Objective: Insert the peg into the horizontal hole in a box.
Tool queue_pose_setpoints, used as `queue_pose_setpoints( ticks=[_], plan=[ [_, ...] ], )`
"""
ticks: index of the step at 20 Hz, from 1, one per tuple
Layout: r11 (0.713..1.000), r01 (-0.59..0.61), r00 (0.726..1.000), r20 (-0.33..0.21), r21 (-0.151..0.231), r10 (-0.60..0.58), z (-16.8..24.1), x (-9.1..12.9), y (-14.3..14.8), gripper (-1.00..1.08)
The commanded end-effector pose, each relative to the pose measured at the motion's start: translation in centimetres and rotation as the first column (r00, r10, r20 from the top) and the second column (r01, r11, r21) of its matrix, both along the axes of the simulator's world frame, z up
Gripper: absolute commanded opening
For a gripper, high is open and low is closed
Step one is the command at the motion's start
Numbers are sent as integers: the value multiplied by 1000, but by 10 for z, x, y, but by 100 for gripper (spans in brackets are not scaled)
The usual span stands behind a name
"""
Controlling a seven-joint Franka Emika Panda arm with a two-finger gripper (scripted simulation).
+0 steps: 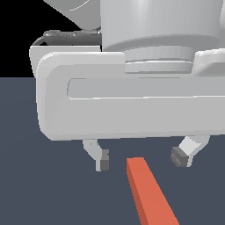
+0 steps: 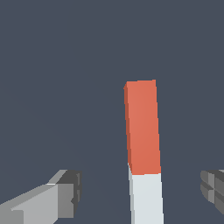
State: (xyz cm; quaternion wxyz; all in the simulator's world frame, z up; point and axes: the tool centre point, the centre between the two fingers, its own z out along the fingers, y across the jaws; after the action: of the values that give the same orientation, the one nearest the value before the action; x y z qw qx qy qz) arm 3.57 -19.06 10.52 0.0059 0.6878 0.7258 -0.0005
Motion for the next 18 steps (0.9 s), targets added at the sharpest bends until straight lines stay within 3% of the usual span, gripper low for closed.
queue_pose_setpoints(
  ticks=[1,8,18],
  plan=[
    [1000,-16,1000,-2,3,16,-10,6,-20,100],
    [999,-44,999,-5,7,44,-28,20,-59,100],
    [998,-59,998,-8,9,59,-38,30,-79,100]
  ],
)
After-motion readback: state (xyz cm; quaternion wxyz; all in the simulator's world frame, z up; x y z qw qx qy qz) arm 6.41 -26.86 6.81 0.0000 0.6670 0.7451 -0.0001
